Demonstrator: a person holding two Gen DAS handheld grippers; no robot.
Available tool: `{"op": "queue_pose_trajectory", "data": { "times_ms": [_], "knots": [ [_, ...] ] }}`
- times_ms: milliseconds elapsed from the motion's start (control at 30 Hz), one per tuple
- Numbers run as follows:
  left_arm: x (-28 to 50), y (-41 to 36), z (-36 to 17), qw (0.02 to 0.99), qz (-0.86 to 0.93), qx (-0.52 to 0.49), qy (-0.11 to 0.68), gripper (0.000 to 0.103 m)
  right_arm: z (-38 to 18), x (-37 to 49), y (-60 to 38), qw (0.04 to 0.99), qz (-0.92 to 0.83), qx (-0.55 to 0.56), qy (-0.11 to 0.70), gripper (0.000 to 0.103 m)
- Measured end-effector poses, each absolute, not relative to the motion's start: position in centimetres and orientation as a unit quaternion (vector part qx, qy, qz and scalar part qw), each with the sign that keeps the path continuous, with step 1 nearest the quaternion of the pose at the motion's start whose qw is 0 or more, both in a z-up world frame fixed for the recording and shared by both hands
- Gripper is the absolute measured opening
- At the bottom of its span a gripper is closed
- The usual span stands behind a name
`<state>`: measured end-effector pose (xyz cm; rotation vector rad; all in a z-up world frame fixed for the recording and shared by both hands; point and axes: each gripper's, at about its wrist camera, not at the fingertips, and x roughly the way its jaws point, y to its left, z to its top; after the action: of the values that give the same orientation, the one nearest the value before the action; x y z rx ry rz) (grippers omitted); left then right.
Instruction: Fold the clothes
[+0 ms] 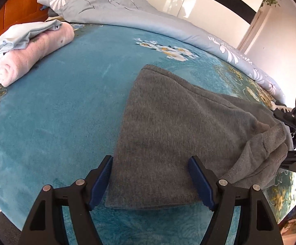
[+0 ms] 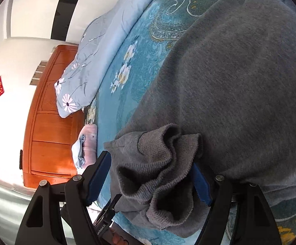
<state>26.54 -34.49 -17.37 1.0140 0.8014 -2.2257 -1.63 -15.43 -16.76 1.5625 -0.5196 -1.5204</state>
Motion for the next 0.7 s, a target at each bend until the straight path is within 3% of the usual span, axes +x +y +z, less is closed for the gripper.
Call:
{"op": "queue_pose_trajectory", "data": {
  "times_ms": [33, 133, 267, 533, 700],
  "knots": [
    [26.7, -34.7, -17.4, 0.277, -0.83, 0.378, 0.302, 0.078, -16.6, -1.5, -15.6, 0.435, -0.616, 0.625, -0.2, 0.076],
    [26.9, -34.8, -17.6, 0.272, -0.833, 0.378, 0.3, 0.078, -15.8, -0.9, -16.2, 0.436, -0.637, 0.614, -0.164, 0.056],
    [27.2, -34.8, -17.6, 0.271, -0.835, 0.375, 0.298, 0.078, -14.1, -0.3, -17.0, 0.451, -0.659, 0.591, -0.114, 0.014],
    [28.3, -35.6, -16.6, 0.296, -0.835, 0.345, 0.31, 0.078, -7.3, 0.8, -19.2, 0.557, -0.689, 0.462, -0.036, 0.012],
    [27.7, -35.2, -17.3, 0.296, -0.83, 0.369, 0.296, 0.078, -11.2, -1.4, -19.7, 0.508, -0.7, 0.502, -0.015, 0.012]
  ]
}}
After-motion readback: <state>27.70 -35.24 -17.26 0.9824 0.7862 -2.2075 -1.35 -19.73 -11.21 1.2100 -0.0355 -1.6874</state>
